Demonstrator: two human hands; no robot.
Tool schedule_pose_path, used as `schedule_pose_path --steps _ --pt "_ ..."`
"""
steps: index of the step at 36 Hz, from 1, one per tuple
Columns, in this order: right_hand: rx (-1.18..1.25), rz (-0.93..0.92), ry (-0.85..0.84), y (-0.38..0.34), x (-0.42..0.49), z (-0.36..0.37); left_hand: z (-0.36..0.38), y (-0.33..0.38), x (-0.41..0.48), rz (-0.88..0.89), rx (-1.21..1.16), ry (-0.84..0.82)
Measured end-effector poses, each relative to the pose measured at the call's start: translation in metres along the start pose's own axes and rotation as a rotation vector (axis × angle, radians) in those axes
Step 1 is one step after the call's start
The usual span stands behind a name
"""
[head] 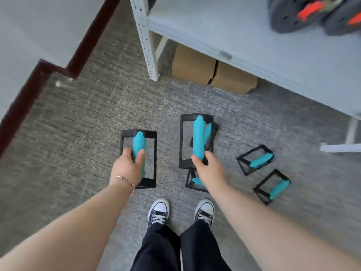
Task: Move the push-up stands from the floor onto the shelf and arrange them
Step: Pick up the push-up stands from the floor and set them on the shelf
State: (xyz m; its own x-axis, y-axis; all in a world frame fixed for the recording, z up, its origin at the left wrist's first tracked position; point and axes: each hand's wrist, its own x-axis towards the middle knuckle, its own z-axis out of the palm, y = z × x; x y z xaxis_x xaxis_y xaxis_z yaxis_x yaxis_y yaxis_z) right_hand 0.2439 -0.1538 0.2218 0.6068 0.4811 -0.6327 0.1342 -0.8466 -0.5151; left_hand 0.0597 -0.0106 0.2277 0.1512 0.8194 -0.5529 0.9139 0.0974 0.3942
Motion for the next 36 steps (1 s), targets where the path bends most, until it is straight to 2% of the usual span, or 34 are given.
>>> schedule_pose_path --steps 8,16,26,36 --pt "0.049 -0.033 0.142 -0.081 -0.145 -0.15 -0.131 0.138 -0.12 0.048 -0.205 0.069" --pt "0.035 -0.153 0.264 -0.131 -0.246 -0.277 -0.22 0.239 -0.22 0.144 -0.315 0.09" --pt "0.038 -0.318 0.504 -0.186 -0.3 -0.42 -0.298 0.365 -0.301 0.406 -0.344 0.224" --pt "0.073 -0.469 0.59 -0.239 -0.315 -0.518 -0.355 0.468 -0.33 0.528 -0.408 0.343"
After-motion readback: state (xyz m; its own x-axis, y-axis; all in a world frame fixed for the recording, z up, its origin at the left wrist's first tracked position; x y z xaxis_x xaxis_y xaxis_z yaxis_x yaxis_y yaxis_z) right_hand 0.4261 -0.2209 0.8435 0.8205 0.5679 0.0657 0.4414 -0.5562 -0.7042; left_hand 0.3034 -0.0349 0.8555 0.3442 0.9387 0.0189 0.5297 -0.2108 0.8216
